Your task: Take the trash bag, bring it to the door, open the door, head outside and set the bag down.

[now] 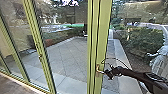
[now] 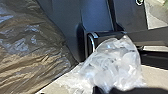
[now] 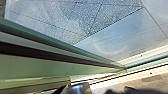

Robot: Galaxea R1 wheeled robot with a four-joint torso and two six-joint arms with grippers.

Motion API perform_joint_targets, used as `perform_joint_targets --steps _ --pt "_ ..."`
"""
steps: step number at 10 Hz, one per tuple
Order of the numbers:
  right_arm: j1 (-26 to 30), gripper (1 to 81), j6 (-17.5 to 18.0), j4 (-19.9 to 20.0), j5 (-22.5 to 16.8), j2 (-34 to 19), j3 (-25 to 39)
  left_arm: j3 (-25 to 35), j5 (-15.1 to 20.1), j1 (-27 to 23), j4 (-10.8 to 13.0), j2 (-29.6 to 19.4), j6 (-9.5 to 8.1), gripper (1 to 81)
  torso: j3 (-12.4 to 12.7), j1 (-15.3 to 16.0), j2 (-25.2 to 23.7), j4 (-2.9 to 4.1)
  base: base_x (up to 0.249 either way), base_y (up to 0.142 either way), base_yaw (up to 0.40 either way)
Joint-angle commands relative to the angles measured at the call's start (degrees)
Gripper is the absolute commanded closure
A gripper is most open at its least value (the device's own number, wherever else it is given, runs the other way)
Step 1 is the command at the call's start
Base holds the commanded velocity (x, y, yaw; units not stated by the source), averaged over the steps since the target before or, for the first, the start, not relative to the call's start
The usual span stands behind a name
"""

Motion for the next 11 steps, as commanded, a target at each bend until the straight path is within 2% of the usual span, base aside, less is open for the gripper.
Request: perform_joint_targets --steps 1,11 --pt "-4.91 1.0 -4.20 1.80 -15.51 4.31 3.40 0.23 4.55 -1.71 -0.71 0.21 0.26 81.1 0.00 0.00 0.00 0.02 0.000 0.000 0.000" --pt "-8.52 1.0 -4.47 0.66 -16.48 4.22 4.72 0.23 4.55 -1.53 -0.71 0.38 0.26 81.1 0.09 0.00 -0.02 0.00 0.000 0.000 0.000"
